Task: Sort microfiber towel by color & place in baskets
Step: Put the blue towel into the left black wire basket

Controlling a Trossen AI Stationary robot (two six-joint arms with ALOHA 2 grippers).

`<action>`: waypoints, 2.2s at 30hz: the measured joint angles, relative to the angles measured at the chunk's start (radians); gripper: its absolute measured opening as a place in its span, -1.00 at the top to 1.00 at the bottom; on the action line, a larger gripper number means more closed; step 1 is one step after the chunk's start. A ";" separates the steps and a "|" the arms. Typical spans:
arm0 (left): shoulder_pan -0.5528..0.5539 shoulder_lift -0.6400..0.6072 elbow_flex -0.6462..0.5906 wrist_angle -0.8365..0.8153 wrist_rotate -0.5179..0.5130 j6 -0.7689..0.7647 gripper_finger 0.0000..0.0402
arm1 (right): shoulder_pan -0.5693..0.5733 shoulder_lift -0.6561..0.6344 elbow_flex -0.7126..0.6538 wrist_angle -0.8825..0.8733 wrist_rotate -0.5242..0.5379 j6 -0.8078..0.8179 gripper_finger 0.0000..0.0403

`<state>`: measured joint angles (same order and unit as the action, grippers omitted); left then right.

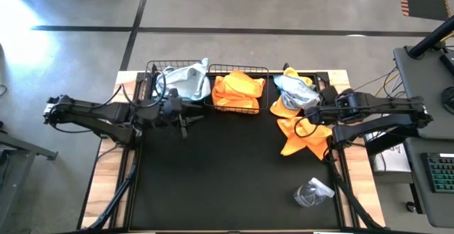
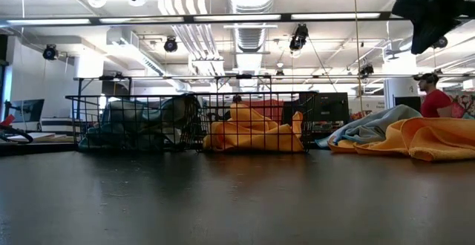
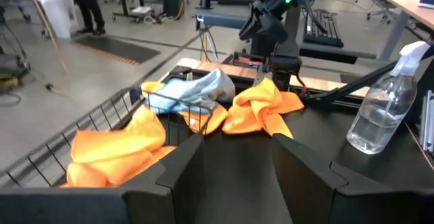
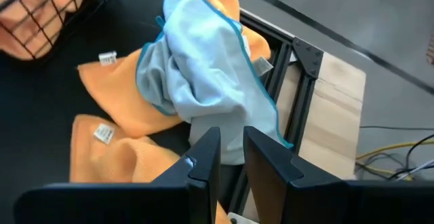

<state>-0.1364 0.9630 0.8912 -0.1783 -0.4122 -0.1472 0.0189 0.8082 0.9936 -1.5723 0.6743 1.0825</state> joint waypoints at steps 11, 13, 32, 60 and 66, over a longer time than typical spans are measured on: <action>0.000 0.000 0.010 -0.016 0.000 0.016 0.21 | 0.000 -0.169 -0.001 0.001 0.007 0.026 0.71; 0.000 0.000 0.010 -0.016 0.000 0.016 0.21 | 0.000 -0.194 -0.001 0.000 0.004 0.043 0.71; 0.000 0.000 0.010 -0.016 0.002 0.008 0.21 | 0.000 -0.448 -0.231 0.000 -0.028 0.209 0.71; 0.001 0.000 0.010 -0.017 0.003 0.019 0.21 | 0.000 -0.454 -0.237 0.248 -0.055 -0.159 0.08; 0.001 0.000 0.010 -0.016 0.003 0.019 0.21 | 0.000 -0.422 -0.237 0.247 -0.181 -0.336 0.01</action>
<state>-0.1356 0.9632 0.9012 -0.1947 -0.4090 -0.1284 0.0189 0.3859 0.7567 -1.3256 0.4936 0.7468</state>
